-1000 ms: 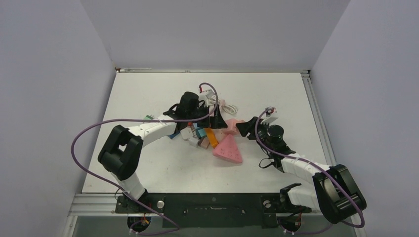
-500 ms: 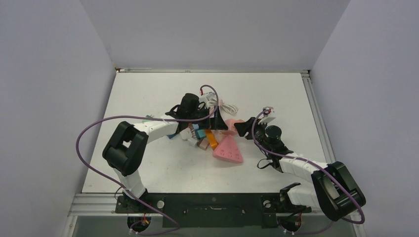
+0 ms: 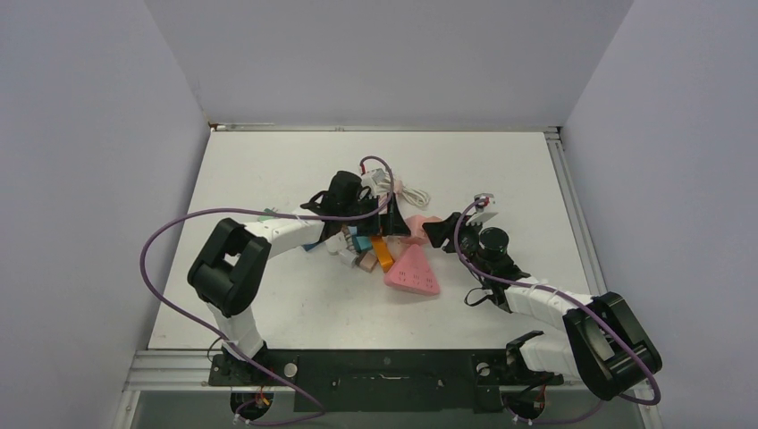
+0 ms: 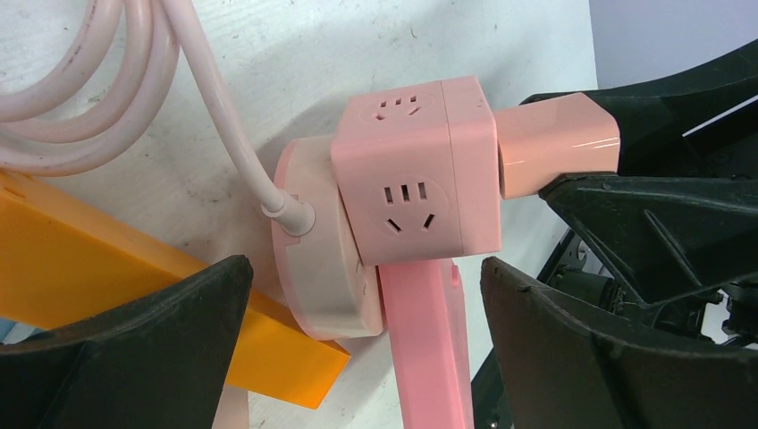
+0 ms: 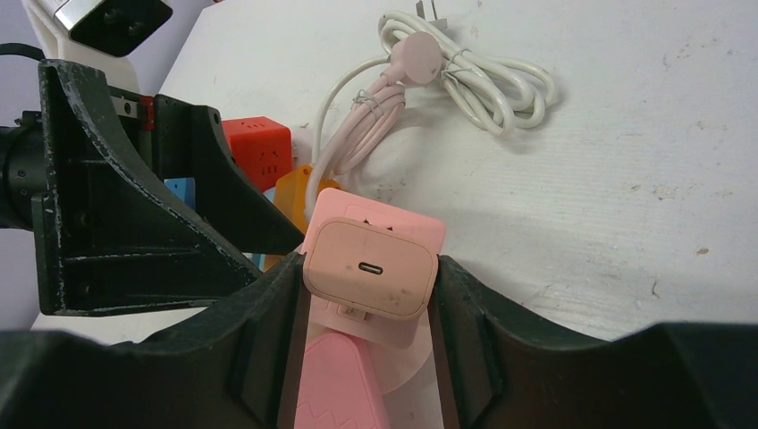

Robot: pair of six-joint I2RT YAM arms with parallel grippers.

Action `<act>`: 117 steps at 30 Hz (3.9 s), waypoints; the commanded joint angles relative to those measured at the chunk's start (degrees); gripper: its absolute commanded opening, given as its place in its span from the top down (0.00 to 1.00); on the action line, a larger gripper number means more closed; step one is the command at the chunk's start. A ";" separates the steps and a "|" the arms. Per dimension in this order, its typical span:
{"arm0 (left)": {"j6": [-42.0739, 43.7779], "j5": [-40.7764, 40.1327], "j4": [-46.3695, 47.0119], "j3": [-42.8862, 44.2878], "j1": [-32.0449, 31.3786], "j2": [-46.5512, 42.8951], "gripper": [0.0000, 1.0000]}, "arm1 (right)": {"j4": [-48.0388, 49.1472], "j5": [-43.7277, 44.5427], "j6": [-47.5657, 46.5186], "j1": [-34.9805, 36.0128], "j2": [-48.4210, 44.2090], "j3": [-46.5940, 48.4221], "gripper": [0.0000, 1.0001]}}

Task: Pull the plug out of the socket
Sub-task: Remove the plug from the socket.

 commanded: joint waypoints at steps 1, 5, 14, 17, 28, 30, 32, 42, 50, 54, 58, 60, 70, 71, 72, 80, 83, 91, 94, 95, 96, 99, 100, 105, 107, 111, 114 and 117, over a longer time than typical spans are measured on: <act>-0.65 -0.45 -0.07 0.43 0.07 1.00 0.07 | 4.98 -0.42 0.26 0.79 -1.31 0.34 0.95; -1.15 0.49 0.20 0.60 0.16 2.19 0.22 | 4.67 -0.24 0.48 0.78 -1.09 0.50 0.95; 4.49 -4.14 -0.64 1.34 0.61 0.40 0.02 | 4.94 -2.39 -0.84 0.78 -1.15 1.01 0.95; 7.16 -7.04 1.13 -0.03 0.99 -3.52 0.04 | 6.18 -4.30 -0.90 0.78 -1.15 0.99 0.95; 2.74 -1.00 15.58 -5.74 1.04 -9.22 0.14 | 9.23 -7.58 -1.08 1.35 -0.09 0.79 0.95; 1.48 0.22 16.03 -5.40 1.04 -8.04 0.15 | 9.60 -7.86 -1.23 1.62 0.19 0.87 0.95; -0.06 2.04 17.35 -4.97 1.04 -6.73 0.16 | 9.89 -7.97 -1.45 2.03 0.44 0.94 0.95; -3.52 1.15 14.53 -2.47 1.12 -1.10 0.25 | 10.17 -7.54 -2.04 3.41 1.31 1.23 0.95; -5.09 0.20 13.13 -1.50 1.13 1.13 0.26 | 10.12 -7.21 -2.37 4.07 1.60 1.40 0.95; -6.12 0.69 13.58 -1.12 1.13 2.01 0.27 | 10.18 -7.03 -2.60 4.42 1.76 1.49 0.95; -6.22 0.54 12.86 -0.75 1.13 2.72 0.29 | 10.06 -6.76 -2.79 4.72 2.00 1.57 0.95; -6.54 1.16 12.92 -0.59 1.13 3.14 0.32 | 10.02 -6.68 -2.92 4.90 2.10 1.65 0.95; -4.31 -0.34 6.63 1.85 0.57 4.06 0.27 | 9.10 -5.33 -3.56 5.18 1.35 1.51 0.95; -3.57 -0.55 5.10 2.44 0.33 4.31 0.27 | 8.99 -5.01 -3.64 5.20 1.16 1.45 0.95; -3.18 -0.62 3.69 3.17 0.15 4.63 0.26 | 8.72 -4.57 -3.72 5.18 0.96 1.32 0.95; -2.59 -2.13 -2.58 5.84 -0.72 5.09 0.25 | 4.47 0.28 -6.46 5.55 -1.42 1.81 0.95; -1.84 -2.56 -5.82 7.02 -0.96 5.05 0.23 | 3.53 0.95 -7.72 6.19 -1.51 2.36 0.95; -0.11 -3.37 -10.35 8.66 -1.16 5.96 0.20 | 1.26 7.74 -11.70 10.38 -2.77 2.93 0.95; -0.60 -1.94 -10.35 8.18 -1.24 6.37 0.20 | 0.66 9.60 -12.61 11.34 -2.99 2.98 0.95; -0.78 -1.40 -10.28 8.05 -1.29 6.41 0.20 | 0.64 9.94 -12.79 11.55 -2.95 2.98 0.95; -1.08 -0.78 -10.05 7.82 -1.37 6.42 0.20 | 0.58 10.14 -12.88 11.71 -2.80 3.04 0.95; -2.39 0.90 -8.76 7.01 -1.51 6.14 0.22 | -0.04 10.30 -12.80 11.85 -1.57 3.62 0.95; -2.84 1.45 -8.14 6.64 -1.51 6.01 0.22 | -0.09 10.30 -12.55 11.86 -1.25 3.72 0.95; -3.68 2.23 -7.01 5.66 -1.51 5.46 0.30 | -0.66 10.30 -11.47 11.86 0.55 4.43 0.95; -3.72 2.27 -6.87 5.28 -1.51 5.47 0.35 | -0.65 10.30 -11.07 11.85 0.98 4.51 0.95; -3.44 1.93 -6.69 4.67 -1.51 5.51 0.43 | -0.62 10.30 -9.93 11.63 1.64 4.55 0.95; -2.85 1.43 -7.22 4.41 -1.51 5.46 0.47 | -0.46 10.22 -8.65 11.02 1.96 4.51 0.95; -2.41 0.93 -7.44 3.91 -1.58 5.36 0.48 | -0.12 8.54 -7.04 9.60 2.25 4.23 0.95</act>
